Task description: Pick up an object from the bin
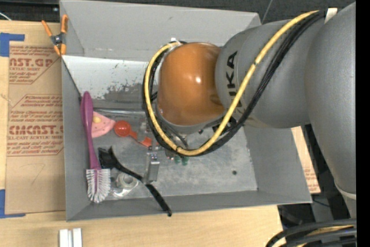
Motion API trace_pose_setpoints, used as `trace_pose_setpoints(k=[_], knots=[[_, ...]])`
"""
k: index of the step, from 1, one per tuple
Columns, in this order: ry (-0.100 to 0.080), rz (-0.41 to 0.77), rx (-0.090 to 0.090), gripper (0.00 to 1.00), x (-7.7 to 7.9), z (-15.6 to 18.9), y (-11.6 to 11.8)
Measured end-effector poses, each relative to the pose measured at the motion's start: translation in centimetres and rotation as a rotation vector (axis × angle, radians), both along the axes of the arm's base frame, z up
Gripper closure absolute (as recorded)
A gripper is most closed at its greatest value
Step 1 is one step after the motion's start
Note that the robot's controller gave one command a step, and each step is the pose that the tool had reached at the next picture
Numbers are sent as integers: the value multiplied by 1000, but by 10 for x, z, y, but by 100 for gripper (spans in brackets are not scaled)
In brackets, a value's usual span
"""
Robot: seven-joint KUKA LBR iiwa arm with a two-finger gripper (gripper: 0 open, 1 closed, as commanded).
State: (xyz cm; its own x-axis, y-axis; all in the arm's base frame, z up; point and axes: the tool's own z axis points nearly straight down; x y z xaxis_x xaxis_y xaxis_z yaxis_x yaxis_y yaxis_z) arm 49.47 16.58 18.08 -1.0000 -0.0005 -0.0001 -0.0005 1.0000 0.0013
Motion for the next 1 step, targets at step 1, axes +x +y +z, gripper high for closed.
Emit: trace_pose_setpoints(k=[1], knots=[[0,-118,2,0,-13,-110,25]])
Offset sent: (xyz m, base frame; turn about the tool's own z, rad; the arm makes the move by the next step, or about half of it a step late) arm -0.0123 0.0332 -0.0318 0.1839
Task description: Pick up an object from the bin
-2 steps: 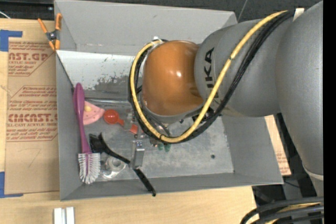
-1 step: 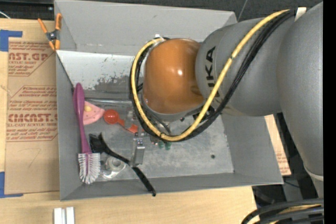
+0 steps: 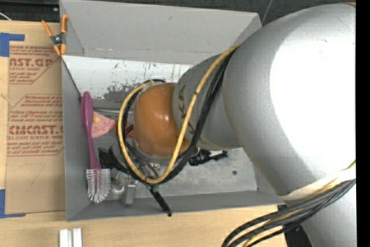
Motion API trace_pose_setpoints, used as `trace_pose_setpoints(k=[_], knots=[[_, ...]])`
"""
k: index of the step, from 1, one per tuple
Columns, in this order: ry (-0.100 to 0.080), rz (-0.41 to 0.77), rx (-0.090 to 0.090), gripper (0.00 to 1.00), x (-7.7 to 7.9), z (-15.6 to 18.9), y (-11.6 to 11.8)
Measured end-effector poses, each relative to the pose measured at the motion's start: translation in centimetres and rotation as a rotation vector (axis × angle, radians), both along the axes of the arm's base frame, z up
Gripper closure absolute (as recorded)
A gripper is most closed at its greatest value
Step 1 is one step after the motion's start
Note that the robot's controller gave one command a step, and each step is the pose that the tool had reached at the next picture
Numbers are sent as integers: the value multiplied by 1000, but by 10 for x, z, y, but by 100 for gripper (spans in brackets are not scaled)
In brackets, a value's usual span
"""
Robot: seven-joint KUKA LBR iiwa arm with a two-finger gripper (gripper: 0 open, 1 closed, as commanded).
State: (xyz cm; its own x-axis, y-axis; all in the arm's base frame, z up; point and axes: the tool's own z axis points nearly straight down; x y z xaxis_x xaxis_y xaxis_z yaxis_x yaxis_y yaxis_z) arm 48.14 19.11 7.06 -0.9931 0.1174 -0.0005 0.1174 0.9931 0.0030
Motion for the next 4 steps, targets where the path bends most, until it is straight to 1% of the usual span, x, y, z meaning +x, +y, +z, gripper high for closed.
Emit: trace_pose_setpoints(k=[1,2,3,4], knots=[[-10,-65,2,0,1,78,8],[7,-189,-3,0,-3,29,-29],[-7,-381,6,0,18,-1,-9],[1,-278,0,100,5,1,-14]])
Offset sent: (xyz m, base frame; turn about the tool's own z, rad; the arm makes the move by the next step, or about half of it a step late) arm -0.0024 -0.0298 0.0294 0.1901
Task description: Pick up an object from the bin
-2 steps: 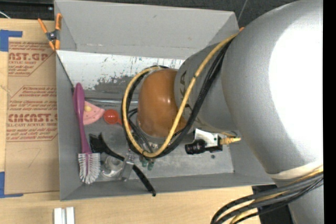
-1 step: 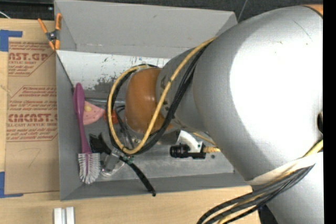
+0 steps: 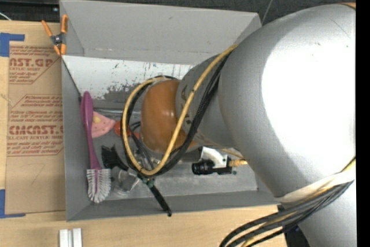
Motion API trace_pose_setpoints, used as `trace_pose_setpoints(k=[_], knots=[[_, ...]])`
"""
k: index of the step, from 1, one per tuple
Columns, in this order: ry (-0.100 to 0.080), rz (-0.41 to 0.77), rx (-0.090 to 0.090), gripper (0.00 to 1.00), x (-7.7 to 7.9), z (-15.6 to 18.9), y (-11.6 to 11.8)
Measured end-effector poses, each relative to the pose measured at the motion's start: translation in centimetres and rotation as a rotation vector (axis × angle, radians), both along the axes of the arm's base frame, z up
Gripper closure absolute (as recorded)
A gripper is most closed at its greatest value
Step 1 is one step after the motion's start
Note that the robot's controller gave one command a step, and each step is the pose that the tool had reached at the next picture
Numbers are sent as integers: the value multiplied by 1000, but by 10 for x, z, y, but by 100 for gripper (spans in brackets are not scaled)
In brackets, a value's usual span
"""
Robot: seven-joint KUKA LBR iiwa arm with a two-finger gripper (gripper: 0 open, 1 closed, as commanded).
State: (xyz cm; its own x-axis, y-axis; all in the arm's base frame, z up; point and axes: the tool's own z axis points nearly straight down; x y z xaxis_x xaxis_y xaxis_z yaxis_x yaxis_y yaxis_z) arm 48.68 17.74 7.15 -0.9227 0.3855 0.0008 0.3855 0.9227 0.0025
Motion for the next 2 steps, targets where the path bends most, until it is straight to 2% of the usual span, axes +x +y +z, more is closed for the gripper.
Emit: trace_pose_setpoints(k=[2], knots=[[7,0,-2,100,-2,13,-1]])
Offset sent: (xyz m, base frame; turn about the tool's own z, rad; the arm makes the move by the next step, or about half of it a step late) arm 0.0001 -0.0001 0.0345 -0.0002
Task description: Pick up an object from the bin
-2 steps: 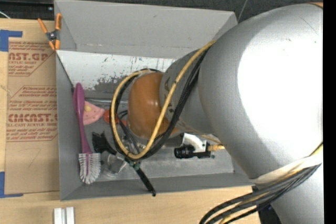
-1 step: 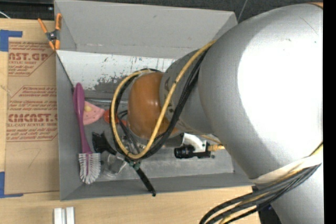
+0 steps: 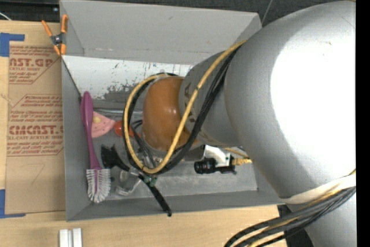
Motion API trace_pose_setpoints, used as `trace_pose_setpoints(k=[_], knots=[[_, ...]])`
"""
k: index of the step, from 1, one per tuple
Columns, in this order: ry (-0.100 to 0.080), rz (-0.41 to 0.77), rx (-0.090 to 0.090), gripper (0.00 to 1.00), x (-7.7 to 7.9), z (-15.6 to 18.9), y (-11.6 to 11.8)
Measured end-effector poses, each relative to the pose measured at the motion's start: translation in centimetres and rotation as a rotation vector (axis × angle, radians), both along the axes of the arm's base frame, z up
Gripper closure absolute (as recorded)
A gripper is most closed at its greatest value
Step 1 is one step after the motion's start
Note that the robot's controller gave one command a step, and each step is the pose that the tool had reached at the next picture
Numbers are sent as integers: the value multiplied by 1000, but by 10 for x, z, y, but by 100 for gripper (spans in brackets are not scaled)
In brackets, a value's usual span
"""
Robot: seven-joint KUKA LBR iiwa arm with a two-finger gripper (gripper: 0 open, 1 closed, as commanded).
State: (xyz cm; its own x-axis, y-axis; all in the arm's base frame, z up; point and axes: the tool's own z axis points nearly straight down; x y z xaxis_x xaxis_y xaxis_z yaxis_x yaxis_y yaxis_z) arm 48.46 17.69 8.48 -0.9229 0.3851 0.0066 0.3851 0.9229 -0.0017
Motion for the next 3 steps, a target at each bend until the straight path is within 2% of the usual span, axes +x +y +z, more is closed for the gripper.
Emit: trace_pose_setpoints(k=[1,3], knots=[[-5,0,2,100,2,23,0],[0,0,1,100,0,42,0]])
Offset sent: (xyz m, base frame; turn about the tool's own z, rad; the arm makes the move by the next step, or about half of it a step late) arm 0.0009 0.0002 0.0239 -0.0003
